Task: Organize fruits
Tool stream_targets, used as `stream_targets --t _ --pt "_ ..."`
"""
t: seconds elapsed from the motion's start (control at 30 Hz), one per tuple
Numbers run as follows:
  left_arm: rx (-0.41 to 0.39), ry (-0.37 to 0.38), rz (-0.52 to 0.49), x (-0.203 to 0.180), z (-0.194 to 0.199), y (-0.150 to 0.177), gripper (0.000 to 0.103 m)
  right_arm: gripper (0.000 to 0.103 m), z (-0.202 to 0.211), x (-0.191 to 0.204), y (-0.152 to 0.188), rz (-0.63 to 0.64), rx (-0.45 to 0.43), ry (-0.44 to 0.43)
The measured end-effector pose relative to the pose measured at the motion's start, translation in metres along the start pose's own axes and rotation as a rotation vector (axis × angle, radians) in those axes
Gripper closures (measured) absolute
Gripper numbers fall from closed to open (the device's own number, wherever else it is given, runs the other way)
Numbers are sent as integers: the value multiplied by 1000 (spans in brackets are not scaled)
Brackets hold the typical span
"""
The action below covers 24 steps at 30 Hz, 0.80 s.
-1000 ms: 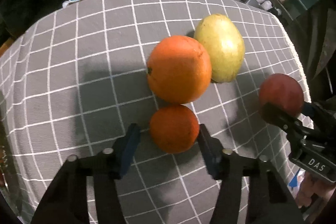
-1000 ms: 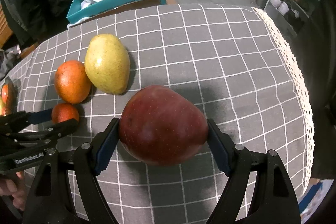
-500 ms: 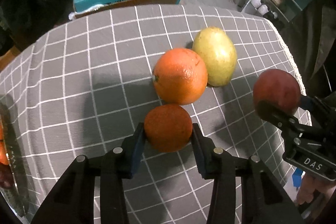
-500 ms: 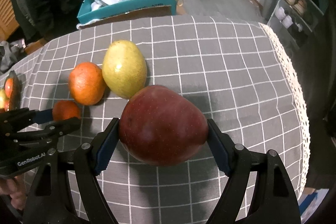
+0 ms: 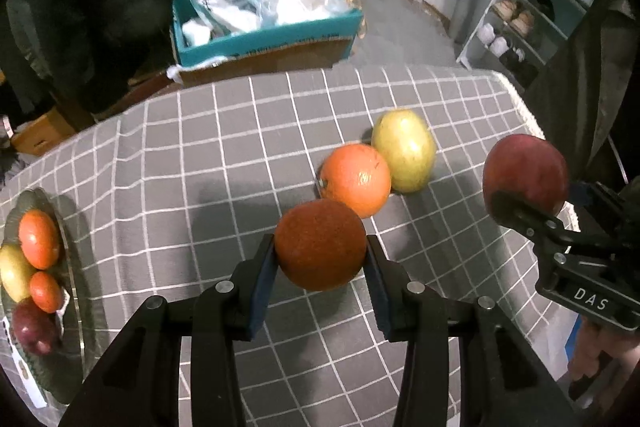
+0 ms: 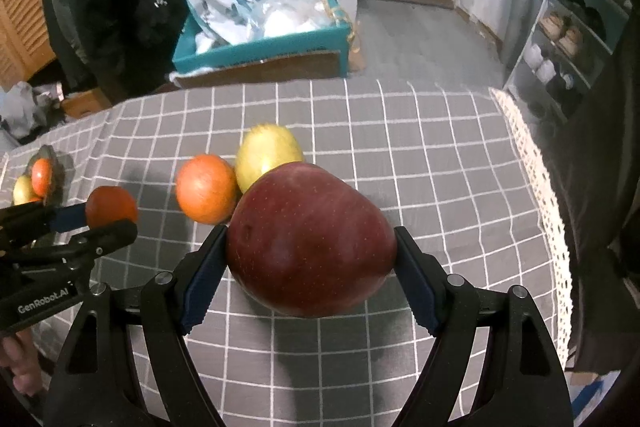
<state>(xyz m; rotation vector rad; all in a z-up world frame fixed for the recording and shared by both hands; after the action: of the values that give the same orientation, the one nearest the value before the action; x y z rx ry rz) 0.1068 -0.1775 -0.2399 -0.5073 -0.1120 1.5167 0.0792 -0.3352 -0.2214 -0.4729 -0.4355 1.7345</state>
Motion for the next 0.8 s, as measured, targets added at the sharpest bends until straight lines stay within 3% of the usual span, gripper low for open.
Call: stream_targets --t 0.8 --pt "-267 12 28 18 105 -23 60 23 97 24 -43 68 -227 23"
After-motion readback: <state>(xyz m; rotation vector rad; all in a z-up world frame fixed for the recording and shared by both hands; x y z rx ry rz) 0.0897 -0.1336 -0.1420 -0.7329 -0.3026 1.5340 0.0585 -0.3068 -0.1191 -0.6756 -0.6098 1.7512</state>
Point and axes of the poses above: each gripper's, at about its wrist camera, not at the fingertips, and z roughly against the way its jaws point, x to its left, y to its underside, the point moved 5 cm from there along -z, roughly the way its jaws point, and after that the axes turned 15 degrees about z, right-handed, at the moved point
